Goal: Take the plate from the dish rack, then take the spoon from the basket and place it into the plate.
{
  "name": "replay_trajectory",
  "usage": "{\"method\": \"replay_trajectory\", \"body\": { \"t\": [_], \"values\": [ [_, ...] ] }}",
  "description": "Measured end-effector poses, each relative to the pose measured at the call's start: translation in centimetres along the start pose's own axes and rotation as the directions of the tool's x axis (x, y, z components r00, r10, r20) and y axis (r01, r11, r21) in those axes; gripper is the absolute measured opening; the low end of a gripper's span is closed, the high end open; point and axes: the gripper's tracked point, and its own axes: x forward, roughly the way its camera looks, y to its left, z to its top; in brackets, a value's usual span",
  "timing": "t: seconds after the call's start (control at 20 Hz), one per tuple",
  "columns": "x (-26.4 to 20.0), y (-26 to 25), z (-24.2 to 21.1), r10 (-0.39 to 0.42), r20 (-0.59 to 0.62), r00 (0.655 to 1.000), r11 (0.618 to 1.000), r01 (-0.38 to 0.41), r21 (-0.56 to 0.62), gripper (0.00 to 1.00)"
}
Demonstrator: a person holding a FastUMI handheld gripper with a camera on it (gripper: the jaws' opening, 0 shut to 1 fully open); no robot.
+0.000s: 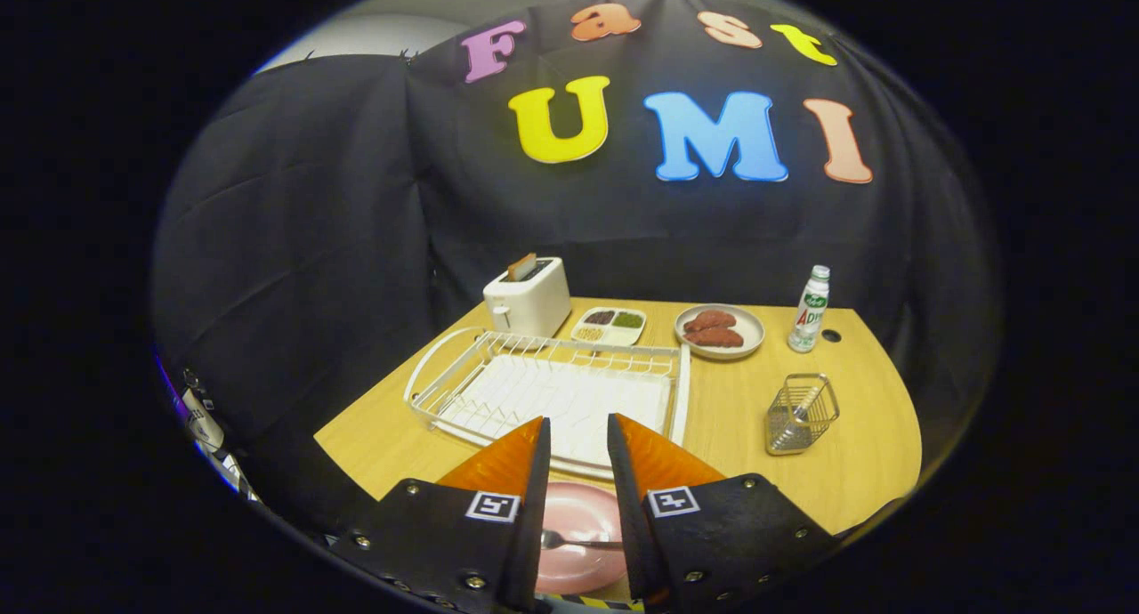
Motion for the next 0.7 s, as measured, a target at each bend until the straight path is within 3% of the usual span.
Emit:
{"method": "replay_trajectory", "body": {
  "t": [0.4,0.7],
  "values": [
    [-3.2,-7.7,10.9,-0.141,0.244,0.960,0.990,0.143,0.011,0.38],
    [-6.5,-11.5,15.0,-0.227,0.367,0.902,0.966,0.255,-0.030,0.38]
  ]
}}
